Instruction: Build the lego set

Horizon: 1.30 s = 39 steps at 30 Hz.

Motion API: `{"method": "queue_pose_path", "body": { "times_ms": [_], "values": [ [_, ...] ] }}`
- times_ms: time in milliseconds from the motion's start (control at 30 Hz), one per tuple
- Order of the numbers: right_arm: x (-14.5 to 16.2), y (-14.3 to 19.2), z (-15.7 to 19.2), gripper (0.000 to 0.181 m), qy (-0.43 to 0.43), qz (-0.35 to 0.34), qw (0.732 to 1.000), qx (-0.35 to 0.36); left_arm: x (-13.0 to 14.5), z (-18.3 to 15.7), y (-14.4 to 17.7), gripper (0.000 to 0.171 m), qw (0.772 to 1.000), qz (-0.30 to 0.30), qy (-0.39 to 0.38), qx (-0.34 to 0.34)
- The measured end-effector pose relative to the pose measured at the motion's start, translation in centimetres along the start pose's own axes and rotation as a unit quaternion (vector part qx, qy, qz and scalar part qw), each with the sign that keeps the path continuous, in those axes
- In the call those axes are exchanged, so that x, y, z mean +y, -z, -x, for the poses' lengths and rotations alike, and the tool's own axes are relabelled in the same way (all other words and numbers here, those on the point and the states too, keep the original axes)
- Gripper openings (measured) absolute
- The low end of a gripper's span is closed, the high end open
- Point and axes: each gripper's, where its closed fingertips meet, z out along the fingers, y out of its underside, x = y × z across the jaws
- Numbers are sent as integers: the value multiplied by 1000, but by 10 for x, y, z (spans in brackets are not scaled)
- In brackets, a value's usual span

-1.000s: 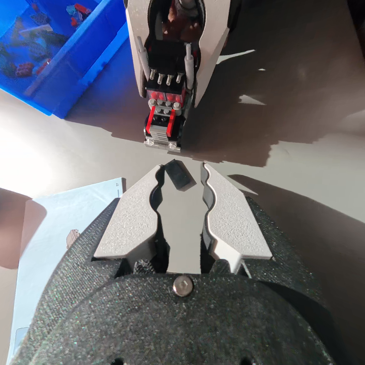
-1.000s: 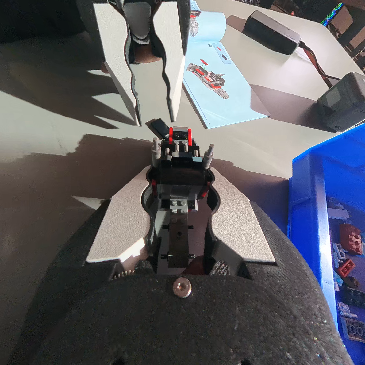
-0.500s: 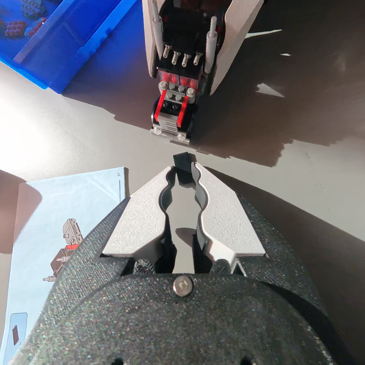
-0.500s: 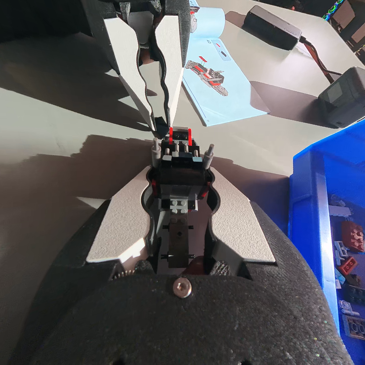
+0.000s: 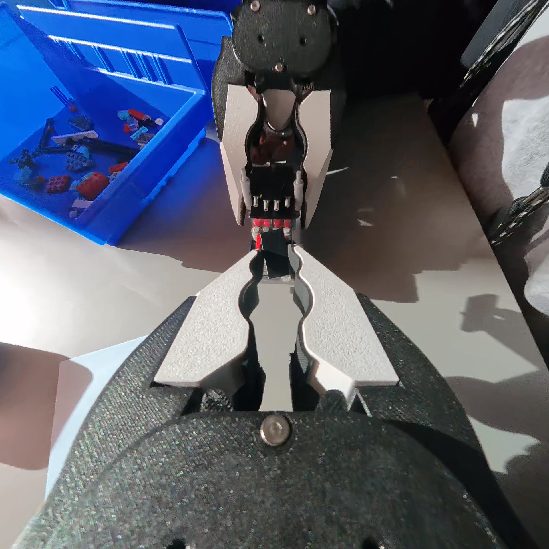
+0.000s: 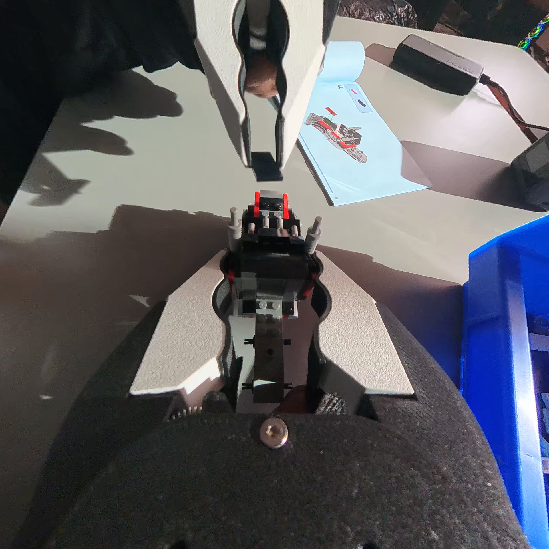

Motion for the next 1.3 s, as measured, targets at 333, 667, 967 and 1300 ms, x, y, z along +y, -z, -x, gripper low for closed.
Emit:
{"method": "queue_pose_path", "body": {
  "times_ms": [333,667,967,1300],
  "values": [
    [-1,0,1,55,2,-2,1000,-3,-3,1,-16,17,999,19,-26,23],
    [-2,-1,4,55,6,-4,1000,-7,4,-2,-21,17,998,42,-32,33],
    [-1,-1,4,55,8,-4,1000,-8,4,-2,-22,18,998,41,-31,33],
    [-1,-1,4,55,7,-5,1000,-8,4,-1,-23,18,999,28,-12,37]
  ]
}}
